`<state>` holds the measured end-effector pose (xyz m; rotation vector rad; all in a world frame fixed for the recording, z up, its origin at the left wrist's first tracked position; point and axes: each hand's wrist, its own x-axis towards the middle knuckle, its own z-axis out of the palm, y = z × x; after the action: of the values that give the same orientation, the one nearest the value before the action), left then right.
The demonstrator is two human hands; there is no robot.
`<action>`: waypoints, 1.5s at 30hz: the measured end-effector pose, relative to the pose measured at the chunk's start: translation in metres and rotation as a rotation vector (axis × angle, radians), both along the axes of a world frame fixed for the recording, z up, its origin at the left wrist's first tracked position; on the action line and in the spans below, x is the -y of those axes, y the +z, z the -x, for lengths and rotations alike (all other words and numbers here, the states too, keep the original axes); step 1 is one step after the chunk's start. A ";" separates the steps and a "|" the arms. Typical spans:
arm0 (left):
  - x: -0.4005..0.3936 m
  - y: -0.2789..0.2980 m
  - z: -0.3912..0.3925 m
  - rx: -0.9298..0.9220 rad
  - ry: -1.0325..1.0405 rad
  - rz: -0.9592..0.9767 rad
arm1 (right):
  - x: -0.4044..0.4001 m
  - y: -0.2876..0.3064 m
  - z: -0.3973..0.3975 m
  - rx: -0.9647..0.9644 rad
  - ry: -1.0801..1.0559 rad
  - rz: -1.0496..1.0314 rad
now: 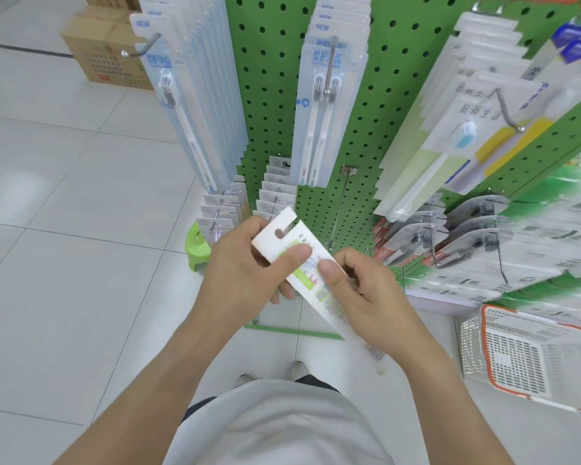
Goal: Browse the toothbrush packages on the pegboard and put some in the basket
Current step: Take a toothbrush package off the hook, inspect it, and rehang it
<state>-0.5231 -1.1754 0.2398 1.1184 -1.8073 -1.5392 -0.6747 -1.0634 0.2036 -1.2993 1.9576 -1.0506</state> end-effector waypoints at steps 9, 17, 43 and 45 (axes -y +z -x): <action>0.006 -0.021 -0.019 0.164 -0.068 -0.057 | 0.001 -0.013 0.004 -0.161 0.097 0.001; 0.006 -0.026 -0.028 0.250 -0.184 -0.095 | -0.001 -0.018 0.005 -0.160 0.160 -0.048; 0.011 -0.034 -0.043 0.068 0.084 -0.018 | -0.030 -0.005 0.038 0.283 0.068 -0.311; 0.009 -0.031 -0.042 0.013 0.109 -0.060 | -0.031 -0.007 0.035 0.345 0.083 -0.267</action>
<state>-0.4810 -1.1844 0.2083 1.2372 -1.6896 -1.5339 -0.7094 -1.0319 0.1964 -0.9734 1.6991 -0.8718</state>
